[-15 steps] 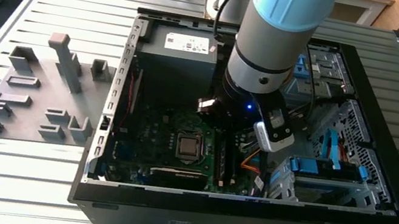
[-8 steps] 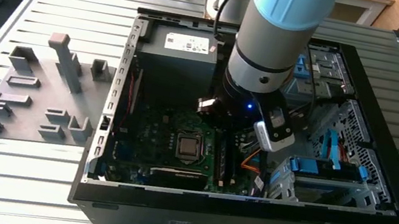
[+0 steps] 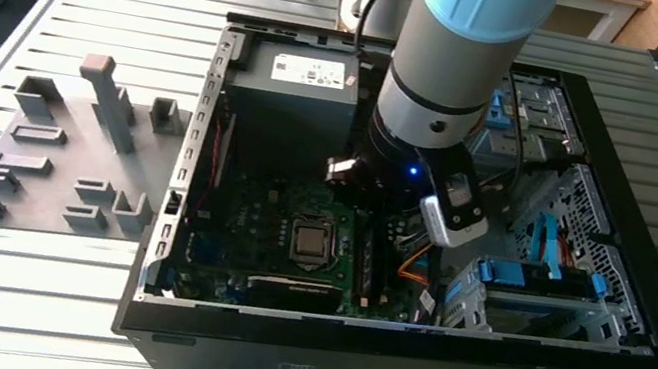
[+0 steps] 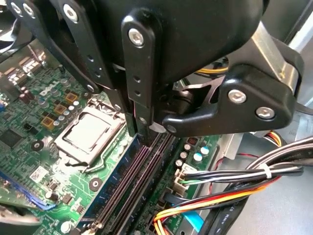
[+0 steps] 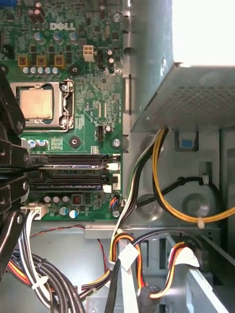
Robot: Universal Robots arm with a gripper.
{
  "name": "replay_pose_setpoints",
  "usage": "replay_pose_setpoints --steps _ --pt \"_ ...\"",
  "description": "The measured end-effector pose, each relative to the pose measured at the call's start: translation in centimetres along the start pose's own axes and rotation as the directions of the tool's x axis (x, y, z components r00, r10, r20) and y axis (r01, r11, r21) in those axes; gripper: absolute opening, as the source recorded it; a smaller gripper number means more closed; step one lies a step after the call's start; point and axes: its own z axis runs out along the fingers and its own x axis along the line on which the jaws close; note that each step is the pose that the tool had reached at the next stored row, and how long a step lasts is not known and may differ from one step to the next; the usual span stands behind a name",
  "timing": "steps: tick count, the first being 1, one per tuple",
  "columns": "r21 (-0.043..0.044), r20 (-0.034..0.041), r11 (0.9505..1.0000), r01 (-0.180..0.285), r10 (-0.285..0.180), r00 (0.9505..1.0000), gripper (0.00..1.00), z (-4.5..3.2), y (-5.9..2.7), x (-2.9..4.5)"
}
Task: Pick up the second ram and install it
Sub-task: 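Press down the second ram until it locks into place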
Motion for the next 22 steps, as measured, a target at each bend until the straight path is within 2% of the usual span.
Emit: replay_pose_setpoints --steps 3,5,7,9,22 --pt "-0.0003 0.0011 0.9992 -0.04 0.04 0.9992 0.14 0.03 0.02 0.0" --pt "-0.0001 0.0017 0.9988 -0.048 0.048 0.9988 0.14 0.13 0.03 0.0" --pt "0.0162 0.0027 0.9987 -0.049 0.049 0.9988 0.14 0.19 0.08 0.01" --pt "0.0228 0.0032 0.9986 -0.049 0.049 0.9988 0.14 0.22 0.15 0.0" --pt "0.0195 0.003 0.9984 -0.053 0.053 0.9986 0.14 0.86 0.19 0.01"
